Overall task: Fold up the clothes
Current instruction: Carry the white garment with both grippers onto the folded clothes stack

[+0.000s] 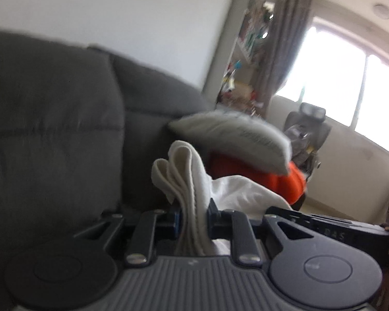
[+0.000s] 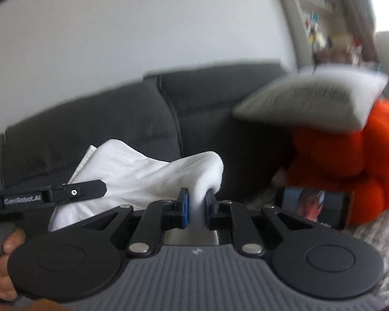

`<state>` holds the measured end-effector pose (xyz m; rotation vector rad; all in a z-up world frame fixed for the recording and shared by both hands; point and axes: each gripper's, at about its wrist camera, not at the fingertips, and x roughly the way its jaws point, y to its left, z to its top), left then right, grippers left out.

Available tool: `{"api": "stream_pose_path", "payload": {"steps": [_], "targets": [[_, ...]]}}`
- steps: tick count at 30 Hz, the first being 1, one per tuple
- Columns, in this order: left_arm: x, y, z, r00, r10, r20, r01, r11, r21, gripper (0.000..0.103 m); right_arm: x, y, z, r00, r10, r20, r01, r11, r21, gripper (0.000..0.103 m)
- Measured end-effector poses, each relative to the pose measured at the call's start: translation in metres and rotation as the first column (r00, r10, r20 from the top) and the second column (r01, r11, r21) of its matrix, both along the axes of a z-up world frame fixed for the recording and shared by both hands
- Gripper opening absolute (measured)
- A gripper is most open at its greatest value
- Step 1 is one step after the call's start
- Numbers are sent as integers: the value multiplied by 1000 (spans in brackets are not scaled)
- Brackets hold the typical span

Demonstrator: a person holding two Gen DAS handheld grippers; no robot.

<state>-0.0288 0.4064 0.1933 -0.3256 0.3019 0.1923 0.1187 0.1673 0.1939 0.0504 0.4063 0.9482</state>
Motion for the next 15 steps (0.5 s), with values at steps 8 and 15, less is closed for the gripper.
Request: {"api": "stream_pose_path", "payload": {"steps": [8,15], "targets": [[37,16,-43,993,49,-106,-46,998,34,20,21,24,-46,1000,9,7,-8,991,-130,15],[35,22,-40,990,62,-125,-62,998,4,26,23,33,-50,1000,-24,-3,23,990,-138,17]]}}
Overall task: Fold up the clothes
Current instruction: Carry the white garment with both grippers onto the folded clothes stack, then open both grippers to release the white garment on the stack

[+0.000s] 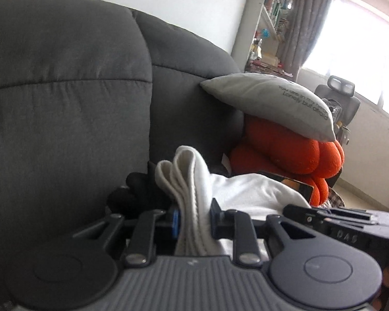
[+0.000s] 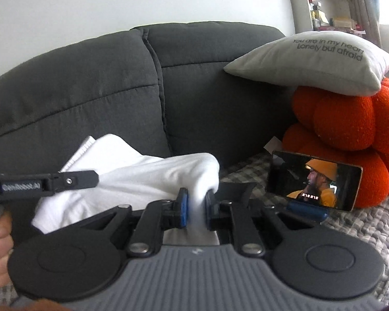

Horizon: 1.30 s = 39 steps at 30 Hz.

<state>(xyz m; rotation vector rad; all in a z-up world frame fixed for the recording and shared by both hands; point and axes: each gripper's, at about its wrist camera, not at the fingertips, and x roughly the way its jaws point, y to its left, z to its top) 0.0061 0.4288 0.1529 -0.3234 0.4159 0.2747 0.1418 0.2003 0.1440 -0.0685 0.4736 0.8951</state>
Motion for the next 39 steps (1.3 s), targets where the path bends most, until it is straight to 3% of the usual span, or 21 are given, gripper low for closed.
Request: {"api": "stream_pose_path", "payload": {"steps": [3,7,11,14,17,20,24,28,31,35,39], "targets": [[-1,0,-2,1000,6,-5,-6,1000,13,28,-2,1,1,1000,-20,11,20,1000,0,20],[3,3,2,1000,18,-7,-18,1000,4,30,-1,-16,8,996,-86,31,84,994,72,20],[-2,4,10,999,47,9,-48,999,15,42,-5,-56,11,990,-141,20,136,976,168,21],[-17,2,20,991,118,62,-122,991,61,43,-26,-87,6,987,-152,53,141,974,178,28],[-34,-12,31,986,107,126,-119,988,98,43,-46,-123,-5,989,-148,16,141,967,212,28],[-44,-42,34,988,0,156,-26,987,161,44,-68,-151,-19,993,-109,-49,118,958,261,29],[-37,-76,17,991,-77,113,46,966,255,43,-95,-171,-42,993,-5,-119,39,957,287,29],[-11,-71,-4,999,-33,27,26,974,225,43,-126,-171,-58,994,71,-79,-53,977,205,29],[1,-58,-16,1000,14,-7,-13,986,169,42,-134,-172,-68,992,104,-68,-89,978,190,35],[-2,-60,-12,998,55,-4,-54,988,142,43,-134,-181,-84,985,124,-122,-94,969,227,36],[-15,-80,1,997,73,31,-77,979,191,44,-135,-191,-90,984,125,-125,-89,962,257,36]]}}
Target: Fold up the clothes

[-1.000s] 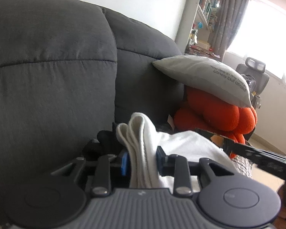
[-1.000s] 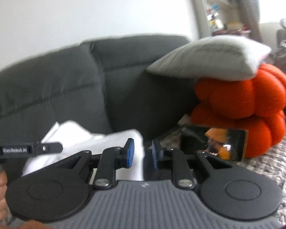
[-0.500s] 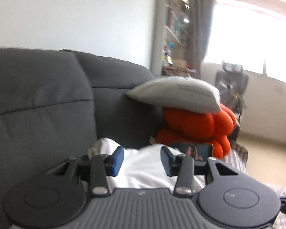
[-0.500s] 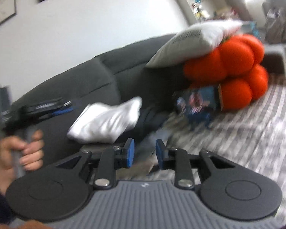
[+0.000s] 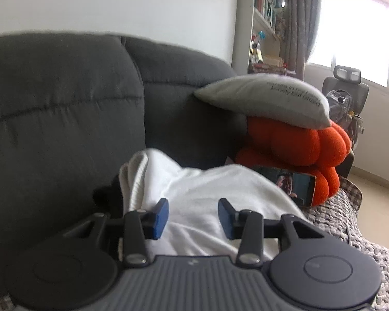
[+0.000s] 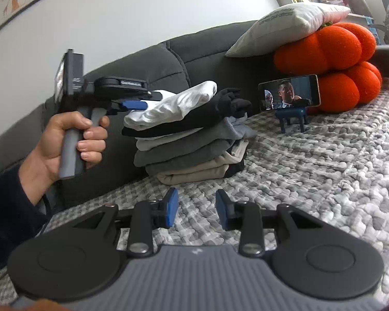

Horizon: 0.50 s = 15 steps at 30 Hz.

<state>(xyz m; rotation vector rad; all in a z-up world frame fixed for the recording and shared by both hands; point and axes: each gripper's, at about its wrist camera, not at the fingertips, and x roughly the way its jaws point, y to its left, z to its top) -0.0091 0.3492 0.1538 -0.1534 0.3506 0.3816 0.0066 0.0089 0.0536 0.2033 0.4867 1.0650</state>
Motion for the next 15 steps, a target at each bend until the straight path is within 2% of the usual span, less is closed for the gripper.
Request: {"api": "stream_pose_path", "payload": {"steps": [2,7,11,15], "targets": [[-10,-8,5,1000,-1,27,1,1000,-2,46,0,-4,-1,1000,3,-13,-3,1000,16,36],[-60,-30,-6,998,-29,63,35,995,-98,49,-8,-3,0,999,42,-1,-42,999,26,42],[-93,-53,-40,1000,-12,11,13,994,-112,52,-18,1,-3,998,68,20,-68,997,25,49],[-104,-62,-61,999,19,-37,-23,994,-108,52,-27,8,-10,997,74,30,-74,997,9,52]]}}
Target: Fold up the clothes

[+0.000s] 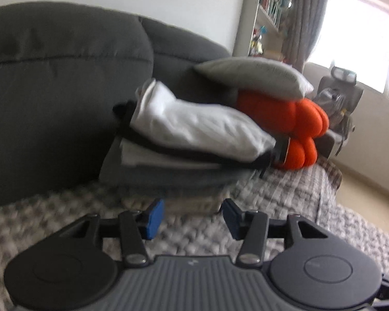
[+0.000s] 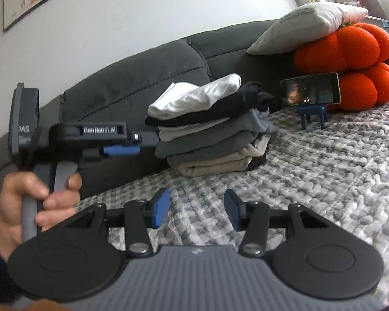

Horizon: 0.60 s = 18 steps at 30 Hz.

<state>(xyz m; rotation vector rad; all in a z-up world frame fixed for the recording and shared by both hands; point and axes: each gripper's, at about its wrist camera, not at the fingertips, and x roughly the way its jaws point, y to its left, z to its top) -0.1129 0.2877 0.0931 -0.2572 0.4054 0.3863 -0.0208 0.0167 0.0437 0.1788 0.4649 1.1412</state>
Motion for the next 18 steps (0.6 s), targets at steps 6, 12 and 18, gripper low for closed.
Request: {"api": "stream_pose_path", "payload": {"steps": [6,12,18], "targets": [[-5,-10,-8,1000,28,-10,-27,993,116,61,-11,13,-10,999,-9,37,11,999,-44,55],[-11,-7,-19,999,45,-15,-43,993,114,68,-15,14,-14,995,-57,81,61,997,-43,66],[-22,-6,-17,996,85,0,-84,987,138,76,-17,15,-16,992,-74,99,77,997,-25,71]]}}
